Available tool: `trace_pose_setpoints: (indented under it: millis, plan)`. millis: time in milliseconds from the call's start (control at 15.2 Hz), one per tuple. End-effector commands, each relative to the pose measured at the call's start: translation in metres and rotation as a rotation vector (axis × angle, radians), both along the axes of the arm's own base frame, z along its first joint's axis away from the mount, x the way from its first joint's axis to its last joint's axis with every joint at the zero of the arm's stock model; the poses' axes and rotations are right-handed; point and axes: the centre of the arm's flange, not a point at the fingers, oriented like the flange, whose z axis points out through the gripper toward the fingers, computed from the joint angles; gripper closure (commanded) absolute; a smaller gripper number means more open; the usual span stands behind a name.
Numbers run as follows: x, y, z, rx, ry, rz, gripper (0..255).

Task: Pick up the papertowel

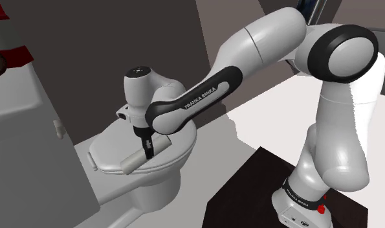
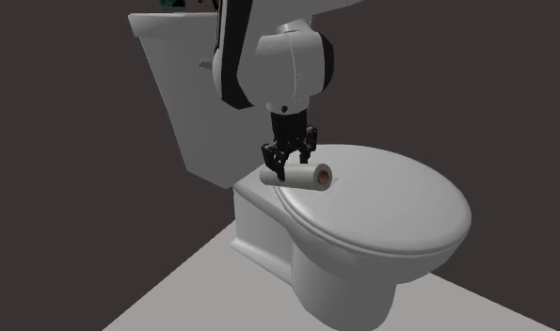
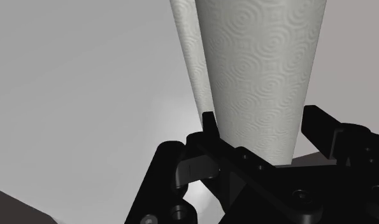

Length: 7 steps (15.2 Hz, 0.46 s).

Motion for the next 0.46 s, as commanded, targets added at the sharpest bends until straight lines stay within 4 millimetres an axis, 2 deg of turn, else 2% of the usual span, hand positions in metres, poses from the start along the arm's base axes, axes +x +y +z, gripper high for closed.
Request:
trace_pose_setpoints:
  millis: [0,264,396]
  plan:
    - [0.000,0.001,0.010,0.000,0.000,0.000,255]
    - [0.000,0.001,0.031,0.000,0.000,0.000,255]
    - [0.000,0.001,0.032,0.000,0.000,0.000,255]
